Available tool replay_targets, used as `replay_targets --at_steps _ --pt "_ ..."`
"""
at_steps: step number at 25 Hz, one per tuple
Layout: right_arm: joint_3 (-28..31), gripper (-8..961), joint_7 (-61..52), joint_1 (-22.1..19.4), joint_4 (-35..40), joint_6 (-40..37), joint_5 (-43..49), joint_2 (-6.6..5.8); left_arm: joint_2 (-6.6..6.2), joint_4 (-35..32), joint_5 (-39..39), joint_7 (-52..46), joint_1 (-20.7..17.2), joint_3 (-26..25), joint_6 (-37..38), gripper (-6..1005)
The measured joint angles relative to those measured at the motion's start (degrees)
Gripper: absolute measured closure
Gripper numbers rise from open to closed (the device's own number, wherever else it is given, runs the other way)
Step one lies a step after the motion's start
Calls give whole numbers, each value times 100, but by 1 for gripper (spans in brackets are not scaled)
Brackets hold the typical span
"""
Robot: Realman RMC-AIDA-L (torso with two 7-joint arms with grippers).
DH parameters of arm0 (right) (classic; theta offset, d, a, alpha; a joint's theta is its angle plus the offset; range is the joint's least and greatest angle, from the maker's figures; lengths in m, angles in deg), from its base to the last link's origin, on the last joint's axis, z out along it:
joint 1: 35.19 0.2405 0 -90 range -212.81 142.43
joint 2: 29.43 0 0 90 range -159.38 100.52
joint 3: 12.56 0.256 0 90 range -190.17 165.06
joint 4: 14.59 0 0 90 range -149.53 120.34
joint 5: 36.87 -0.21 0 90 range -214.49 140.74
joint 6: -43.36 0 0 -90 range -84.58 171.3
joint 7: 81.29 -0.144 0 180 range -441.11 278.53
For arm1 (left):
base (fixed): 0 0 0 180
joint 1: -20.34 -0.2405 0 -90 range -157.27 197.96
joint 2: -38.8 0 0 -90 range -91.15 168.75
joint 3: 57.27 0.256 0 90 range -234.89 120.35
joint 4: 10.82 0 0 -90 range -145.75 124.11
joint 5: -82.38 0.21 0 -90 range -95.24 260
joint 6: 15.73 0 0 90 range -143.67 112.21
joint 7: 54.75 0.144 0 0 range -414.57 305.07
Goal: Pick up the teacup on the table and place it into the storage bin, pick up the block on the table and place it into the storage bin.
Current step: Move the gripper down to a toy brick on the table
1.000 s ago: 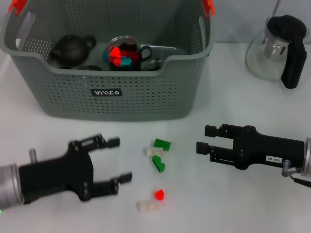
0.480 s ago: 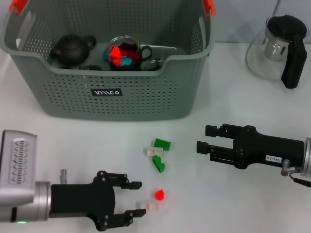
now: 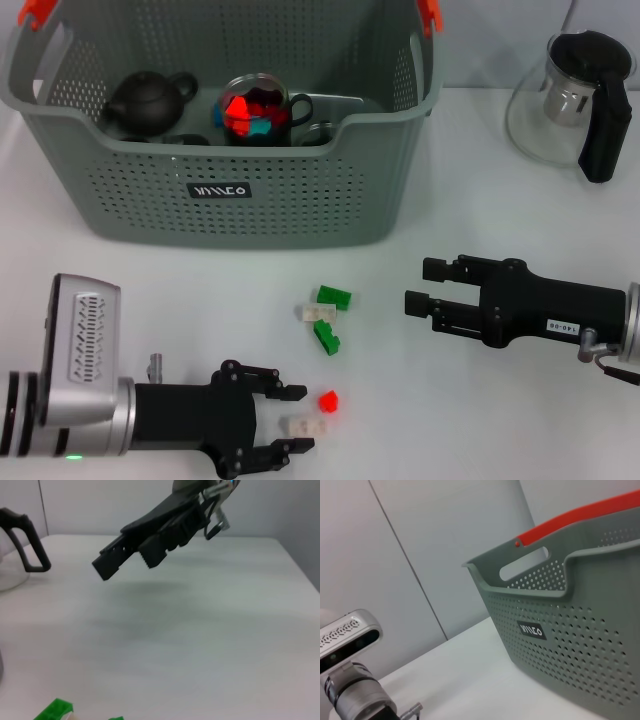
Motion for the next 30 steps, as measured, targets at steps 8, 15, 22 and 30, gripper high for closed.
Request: replay_targets --at_steps 8,15,22,30 --pt "0 279 0 0 0 3 0 -7 2 94 -4 3 62 6 -222 507" --pt "0 279 0 0 0 3 -7 -15 2 117 -19 42 62 7 -282 589" --pt "0 279 0 0 0 3 -3 -27 2 140 -10 51 67 7 -270 589" --pt "0 279 0 0 0 3 0 -25 2 136 -6 113 47 6 -168 588"
